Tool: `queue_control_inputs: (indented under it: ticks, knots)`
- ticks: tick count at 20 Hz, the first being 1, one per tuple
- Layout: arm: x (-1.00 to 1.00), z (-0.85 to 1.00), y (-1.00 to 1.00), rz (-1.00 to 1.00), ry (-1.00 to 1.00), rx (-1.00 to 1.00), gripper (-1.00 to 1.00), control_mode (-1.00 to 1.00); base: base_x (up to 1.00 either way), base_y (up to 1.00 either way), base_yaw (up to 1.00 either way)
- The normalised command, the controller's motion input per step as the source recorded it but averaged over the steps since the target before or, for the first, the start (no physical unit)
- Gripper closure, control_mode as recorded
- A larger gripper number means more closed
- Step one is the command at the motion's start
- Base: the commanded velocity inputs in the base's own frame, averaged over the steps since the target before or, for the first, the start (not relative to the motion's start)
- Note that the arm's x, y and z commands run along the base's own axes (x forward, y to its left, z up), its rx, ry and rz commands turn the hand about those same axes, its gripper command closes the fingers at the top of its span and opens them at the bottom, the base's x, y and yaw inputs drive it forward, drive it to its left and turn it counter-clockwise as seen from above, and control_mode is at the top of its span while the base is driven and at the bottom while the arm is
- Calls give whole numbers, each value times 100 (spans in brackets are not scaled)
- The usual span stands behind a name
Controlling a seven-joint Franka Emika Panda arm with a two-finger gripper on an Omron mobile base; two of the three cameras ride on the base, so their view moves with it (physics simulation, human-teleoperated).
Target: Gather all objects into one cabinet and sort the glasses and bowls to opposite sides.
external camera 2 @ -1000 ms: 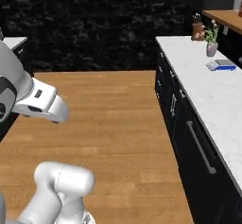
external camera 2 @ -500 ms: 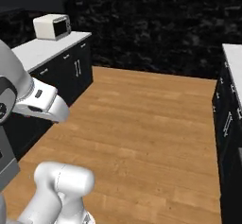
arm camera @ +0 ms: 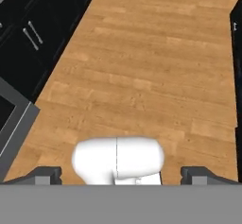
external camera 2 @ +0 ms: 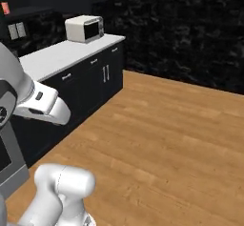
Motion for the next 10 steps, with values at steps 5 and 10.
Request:
queue_control_inputs:
  ticks: [5, 10]
  knots:
    - [0, 0, 0, 0, 0, 0, -100, 100, 100, -55, 33]
    - [0, 0, 0, 0, 0, 0, -100, 100, 94, -65, 39]
